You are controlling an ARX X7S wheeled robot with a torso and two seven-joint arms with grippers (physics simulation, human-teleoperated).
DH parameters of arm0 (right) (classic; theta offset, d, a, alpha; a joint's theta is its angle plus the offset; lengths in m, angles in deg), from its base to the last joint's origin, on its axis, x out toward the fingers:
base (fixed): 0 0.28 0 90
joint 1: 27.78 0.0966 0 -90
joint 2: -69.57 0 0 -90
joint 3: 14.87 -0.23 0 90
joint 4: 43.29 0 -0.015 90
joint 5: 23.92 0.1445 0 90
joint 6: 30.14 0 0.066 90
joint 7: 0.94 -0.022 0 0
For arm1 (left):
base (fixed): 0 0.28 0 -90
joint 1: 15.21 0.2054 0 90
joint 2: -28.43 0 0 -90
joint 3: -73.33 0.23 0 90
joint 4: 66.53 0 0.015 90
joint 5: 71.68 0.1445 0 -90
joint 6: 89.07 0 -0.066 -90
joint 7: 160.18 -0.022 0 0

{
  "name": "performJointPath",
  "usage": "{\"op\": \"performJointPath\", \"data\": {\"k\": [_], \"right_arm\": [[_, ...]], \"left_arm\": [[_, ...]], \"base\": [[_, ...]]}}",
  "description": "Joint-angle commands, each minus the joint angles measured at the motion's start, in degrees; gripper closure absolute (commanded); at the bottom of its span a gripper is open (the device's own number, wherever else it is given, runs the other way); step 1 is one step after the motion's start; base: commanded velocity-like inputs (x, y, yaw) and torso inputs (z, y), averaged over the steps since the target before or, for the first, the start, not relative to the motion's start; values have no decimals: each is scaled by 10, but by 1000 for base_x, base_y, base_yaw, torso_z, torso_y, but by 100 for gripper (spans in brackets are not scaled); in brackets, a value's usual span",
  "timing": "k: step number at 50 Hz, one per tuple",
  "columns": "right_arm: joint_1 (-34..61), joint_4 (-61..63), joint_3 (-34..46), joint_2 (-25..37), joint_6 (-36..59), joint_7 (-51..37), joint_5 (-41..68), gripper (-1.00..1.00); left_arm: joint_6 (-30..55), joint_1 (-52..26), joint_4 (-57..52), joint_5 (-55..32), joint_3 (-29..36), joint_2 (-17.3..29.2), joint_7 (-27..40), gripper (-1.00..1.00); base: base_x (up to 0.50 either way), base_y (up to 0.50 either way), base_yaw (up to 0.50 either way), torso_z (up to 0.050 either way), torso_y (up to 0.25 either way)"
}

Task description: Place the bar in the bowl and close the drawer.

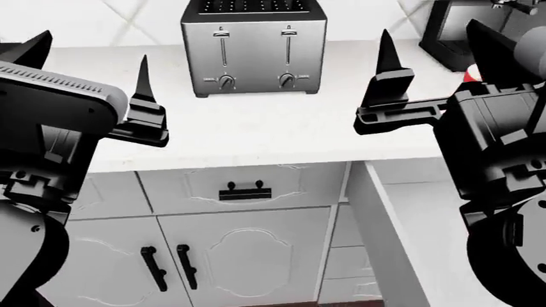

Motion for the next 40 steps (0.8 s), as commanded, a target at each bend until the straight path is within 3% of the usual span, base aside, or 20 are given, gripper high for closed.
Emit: {"op": "performJointPath", "data": {"k": [1,40], "right_arm": [[-1,1,-5,5,-3,-6,4,-100],[-20,18,-9,32,-10,-17,-6,-100]], "left_arm": [[-6,-10,7,2,12,-2,0,-100],[11,-30,-1,-8,28,7,4,-100]], "base": [[0,0,-500,0,0],[0,0,-500,0,0]]}}
